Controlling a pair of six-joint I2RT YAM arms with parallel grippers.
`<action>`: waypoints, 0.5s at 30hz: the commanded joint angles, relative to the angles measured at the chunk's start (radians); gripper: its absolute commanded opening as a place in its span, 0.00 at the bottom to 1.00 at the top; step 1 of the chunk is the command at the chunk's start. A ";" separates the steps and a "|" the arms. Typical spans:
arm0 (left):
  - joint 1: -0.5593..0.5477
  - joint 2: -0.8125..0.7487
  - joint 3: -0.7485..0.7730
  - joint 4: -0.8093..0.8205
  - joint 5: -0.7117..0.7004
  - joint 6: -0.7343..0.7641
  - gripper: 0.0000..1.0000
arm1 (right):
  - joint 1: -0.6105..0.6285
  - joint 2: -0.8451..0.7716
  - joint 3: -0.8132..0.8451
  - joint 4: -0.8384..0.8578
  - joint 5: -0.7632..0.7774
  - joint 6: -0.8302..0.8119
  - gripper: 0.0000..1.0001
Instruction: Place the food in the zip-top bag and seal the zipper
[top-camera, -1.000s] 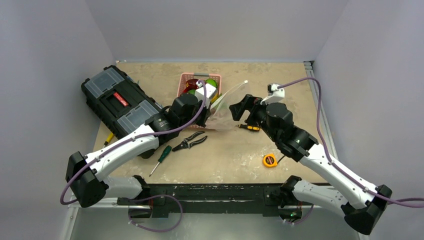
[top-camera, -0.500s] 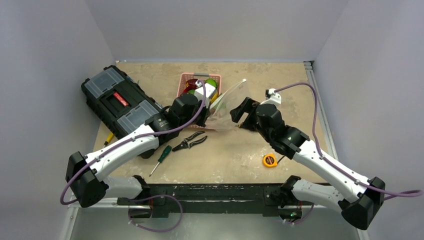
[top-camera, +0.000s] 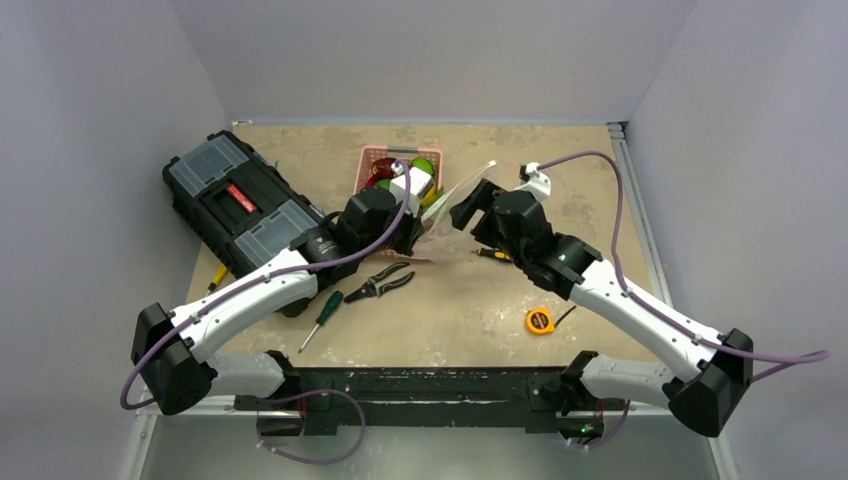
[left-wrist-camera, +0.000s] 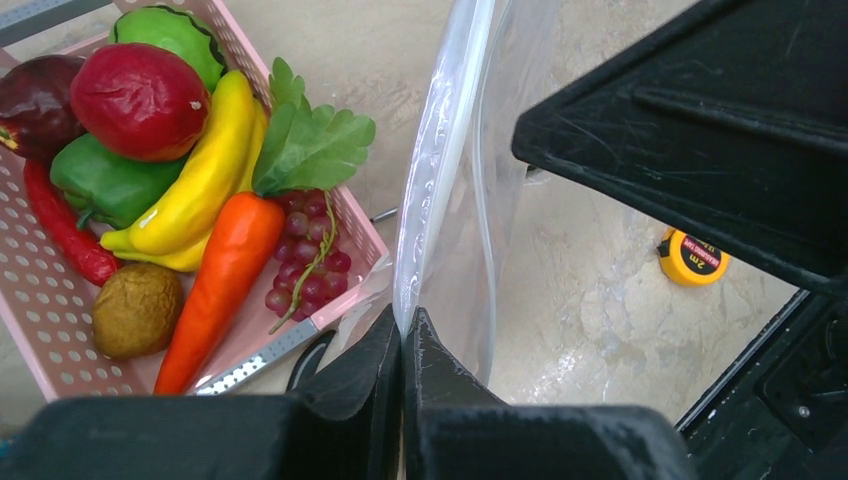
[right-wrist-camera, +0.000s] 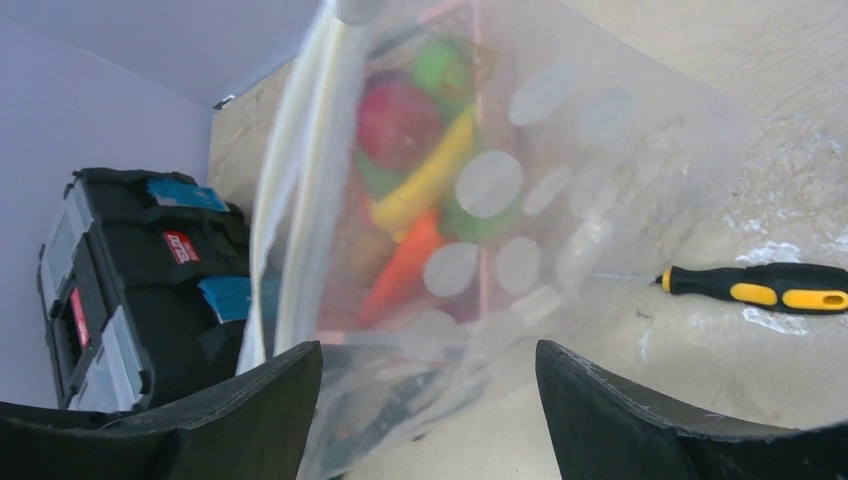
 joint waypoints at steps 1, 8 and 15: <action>-0.003 -0.017 0.040 0.029 0.038 -0.031 0.00 | 0.021 0.040 0.124 -0.031 0.072 0.014 0.78; -0.003 -0.003 0.045 0.019 0.044 -0.042 0.00 | 0.106 0.110 0.194 -0.088 0.178 0.002 0.73; -0.003 -0.003 0.053 0.011 0.041 -0.041 0.00 | 0.205 0.146 0.221 -0.151 0.314 0.018 0.60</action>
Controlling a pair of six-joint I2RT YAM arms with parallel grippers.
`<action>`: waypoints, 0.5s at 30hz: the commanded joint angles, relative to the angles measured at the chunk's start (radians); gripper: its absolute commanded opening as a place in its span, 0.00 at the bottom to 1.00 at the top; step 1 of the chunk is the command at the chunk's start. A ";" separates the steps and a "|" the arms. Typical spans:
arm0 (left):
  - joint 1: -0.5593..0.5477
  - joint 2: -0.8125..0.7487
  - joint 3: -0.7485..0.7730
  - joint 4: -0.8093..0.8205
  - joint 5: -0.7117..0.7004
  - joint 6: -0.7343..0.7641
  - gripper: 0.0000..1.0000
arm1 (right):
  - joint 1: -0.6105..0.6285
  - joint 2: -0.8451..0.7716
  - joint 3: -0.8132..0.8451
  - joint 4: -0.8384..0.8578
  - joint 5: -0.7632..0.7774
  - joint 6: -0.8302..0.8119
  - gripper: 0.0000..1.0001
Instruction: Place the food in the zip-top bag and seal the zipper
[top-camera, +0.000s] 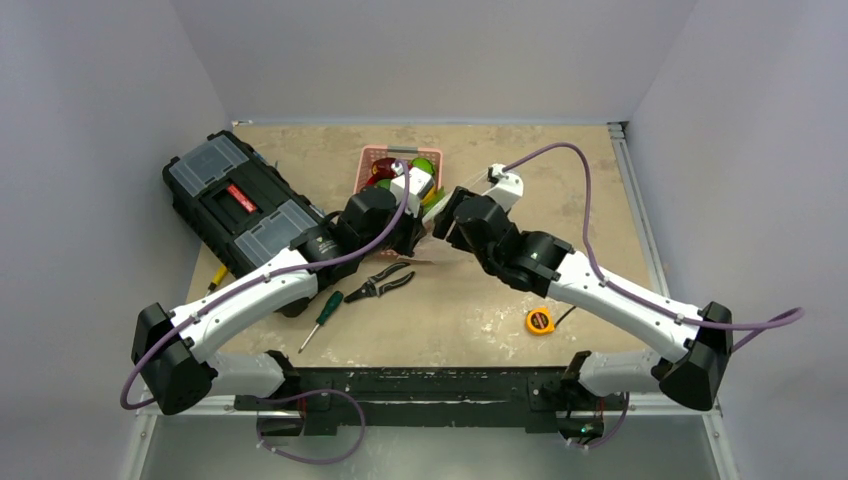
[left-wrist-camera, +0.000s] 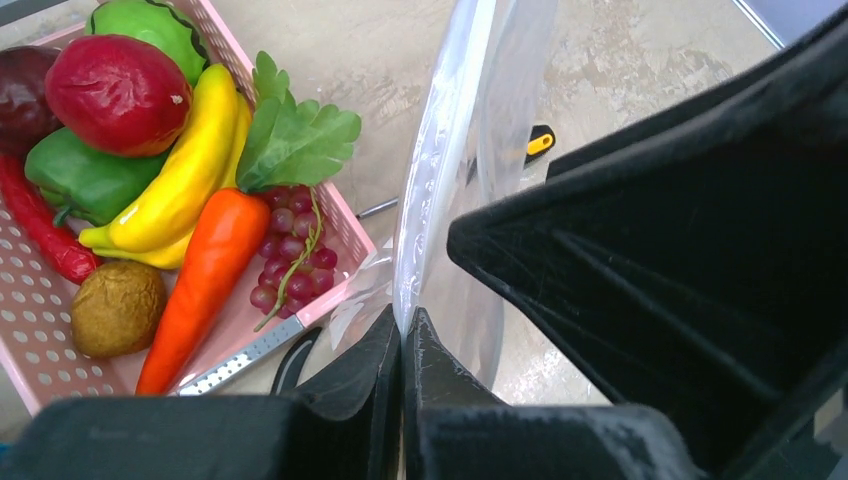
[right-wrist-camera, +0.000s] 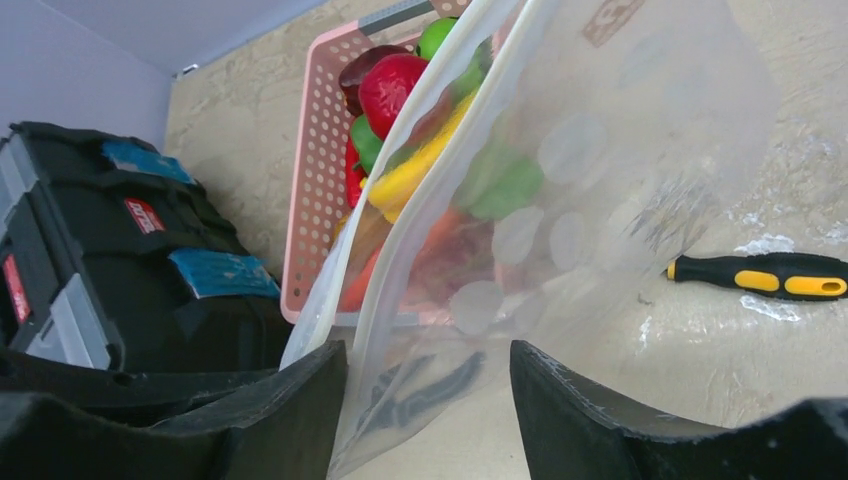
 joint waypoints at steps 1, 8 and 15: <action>-0.003 -0.004 0.049 0.019 0.012 -0.018 0.00 | 0.046 0.008 0.049 -0.044 0.134 0.021 0.58; -0.003 -0.010 0.048 0.019 0.015 -0.015 0.00 | 0.048 0.066 0.086 -0.077 0.229 0.002 0.57; -0.003 -0.009 0.048 0.018 0.017 -0.017 0.00 | 0.048 0.124 0.185 -0.175 0.357 -0.029 0.40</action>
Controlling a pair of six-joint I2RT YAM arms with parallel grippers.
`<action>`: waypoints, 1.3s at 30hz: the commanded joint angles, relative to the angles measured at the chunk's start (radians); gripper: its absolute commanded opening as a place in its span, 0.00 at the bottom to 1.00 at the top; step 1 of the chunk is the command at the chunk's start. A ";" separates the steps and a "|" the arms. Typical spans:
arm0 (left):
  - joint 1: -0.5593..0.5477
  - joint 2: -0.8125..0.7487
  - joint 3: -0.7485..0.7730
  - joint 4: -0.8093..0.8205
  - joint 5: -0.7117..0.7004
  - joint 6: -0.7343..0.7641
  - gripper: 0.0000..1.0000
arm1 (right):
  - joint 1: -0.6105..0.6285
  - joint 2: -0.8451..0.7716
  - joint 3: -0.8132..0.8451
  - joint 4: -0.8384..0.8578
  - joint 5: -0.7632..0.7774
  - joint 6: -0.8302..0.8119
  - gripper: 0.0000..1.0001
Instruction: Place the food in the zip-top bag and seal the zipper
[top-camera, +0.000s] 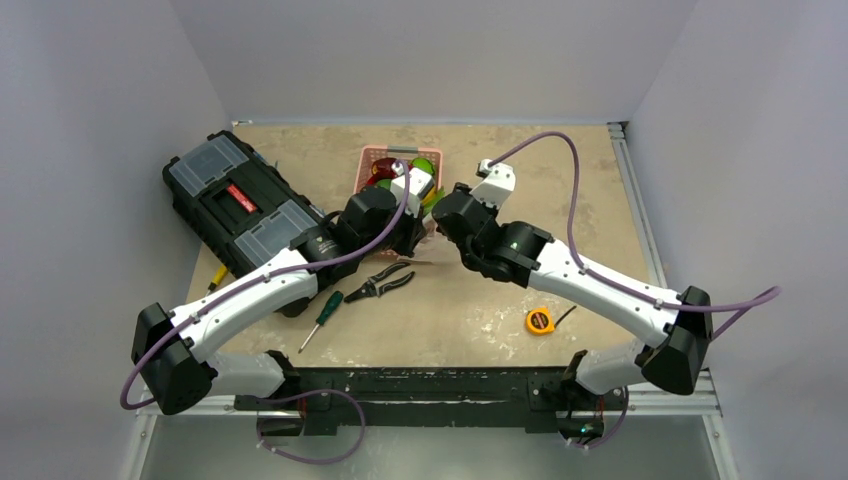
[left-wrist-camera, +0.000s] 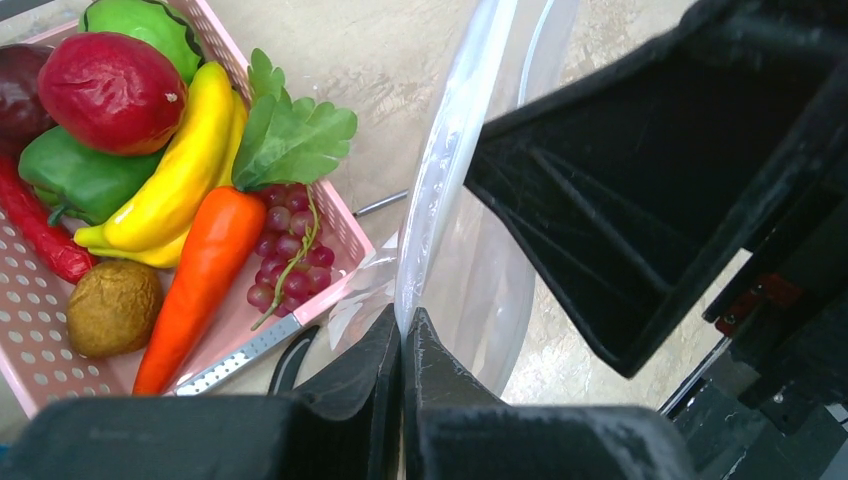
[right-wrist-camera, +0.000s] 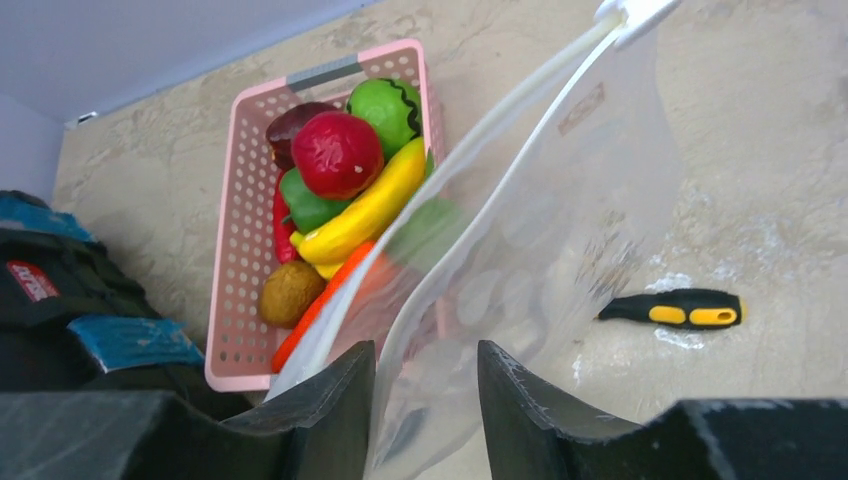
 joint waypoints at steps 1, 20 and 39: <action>-0.003 -0.010 0.047 0.025 0.010 -0.016 0.00 | 0.002 0.016 0.088 -0.075 0.149 -0.023 0.40; -0.003 -0.013 0.047 0.027 0.016 -0.030 0.00 | -0.001 0.060 0.093 -0.045 0.159 -0.063 0.04; -0.003 -0.278 -0.097 0.193 0.031 -0.017 0.68 | -0.211 -0.398 -0.064 0.015 0.425 -0.719 0.00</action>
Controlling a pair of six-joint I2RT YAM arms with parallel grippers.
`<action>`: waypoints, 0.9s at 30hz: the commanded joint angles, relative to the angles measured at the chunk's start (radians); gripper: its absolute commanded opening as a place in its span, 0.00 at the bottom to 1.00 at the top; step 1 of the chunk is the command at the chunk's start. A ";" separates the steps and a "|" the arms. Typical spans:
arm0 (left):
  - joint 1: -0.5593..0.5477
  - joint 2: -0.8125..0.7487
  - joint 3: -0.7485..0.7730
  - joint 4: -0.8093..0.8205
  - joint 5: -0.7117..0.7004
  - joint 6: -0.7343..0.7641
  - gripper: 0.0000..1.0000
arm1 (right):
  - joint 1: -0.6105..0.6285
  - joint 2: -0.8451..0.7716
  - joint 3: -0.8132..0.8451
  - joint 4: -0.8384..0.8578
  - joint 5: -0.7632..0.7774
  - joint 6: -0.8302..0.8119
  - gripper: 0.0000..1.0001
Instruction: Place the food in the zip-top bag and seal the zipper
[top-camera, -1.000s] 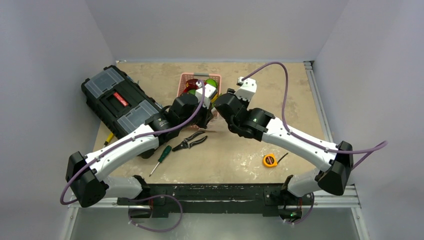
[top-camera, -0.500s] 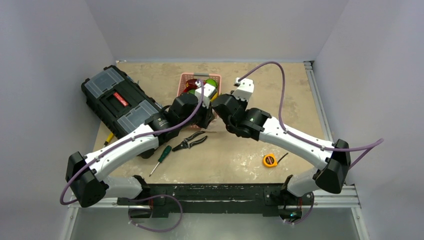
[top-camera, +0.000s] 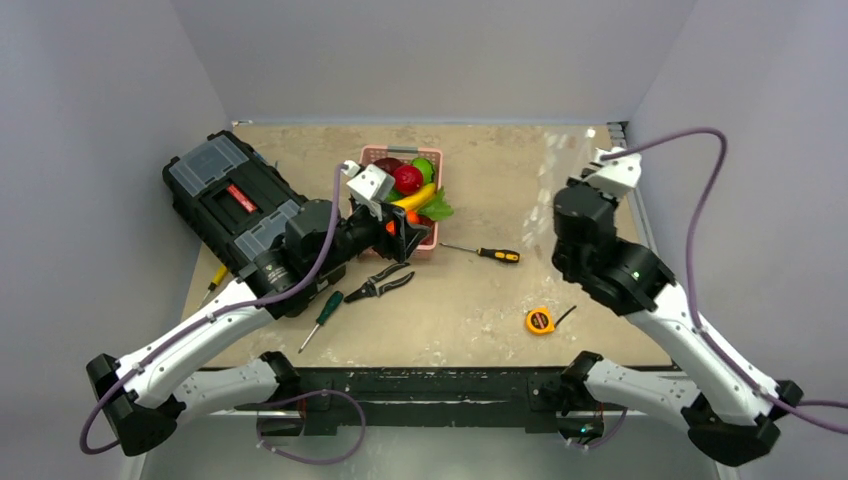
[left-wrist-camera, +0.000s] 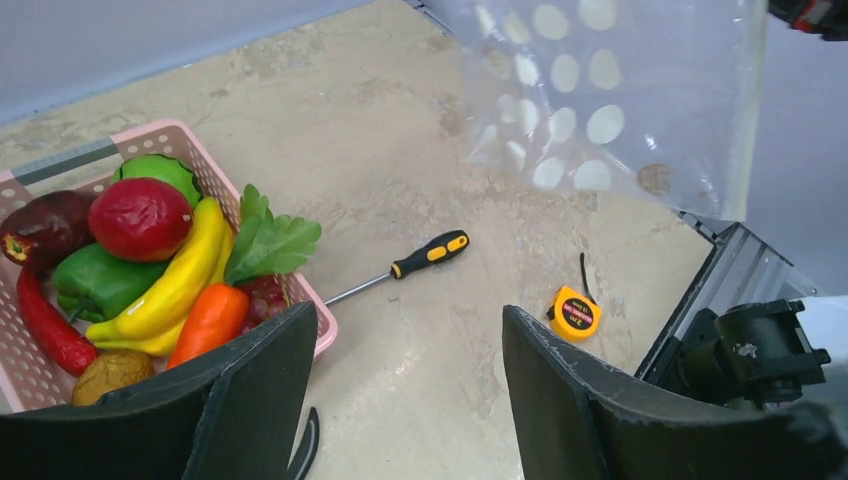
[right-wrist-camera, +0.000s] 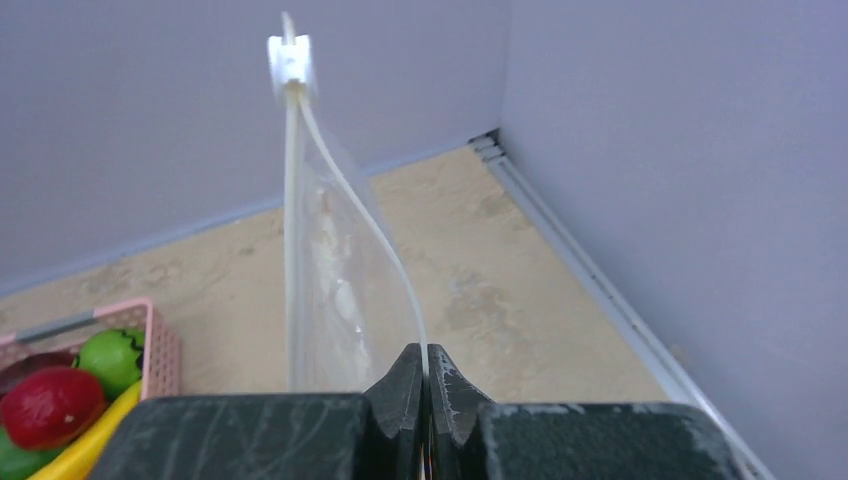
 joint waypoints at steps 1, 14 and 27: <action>-0.003 -0.003 -0.004 0.056 -0.039 -0.006 0.68 | -0.003 -0.024 -0.038 0.073 0.121 -0.231 0.00; -0.004 -0.050 -0.020 0.047 -0.167 0.034 0.70 | -0.015 0.310 -0.190 0.470 -0.433 -0.245 0.00; -0.005 -0.018 -0.049 0.074 -0.237 0.087 0.71 | -0.028 0.383 -0.337 0.583 -0.699 -0.097 0.00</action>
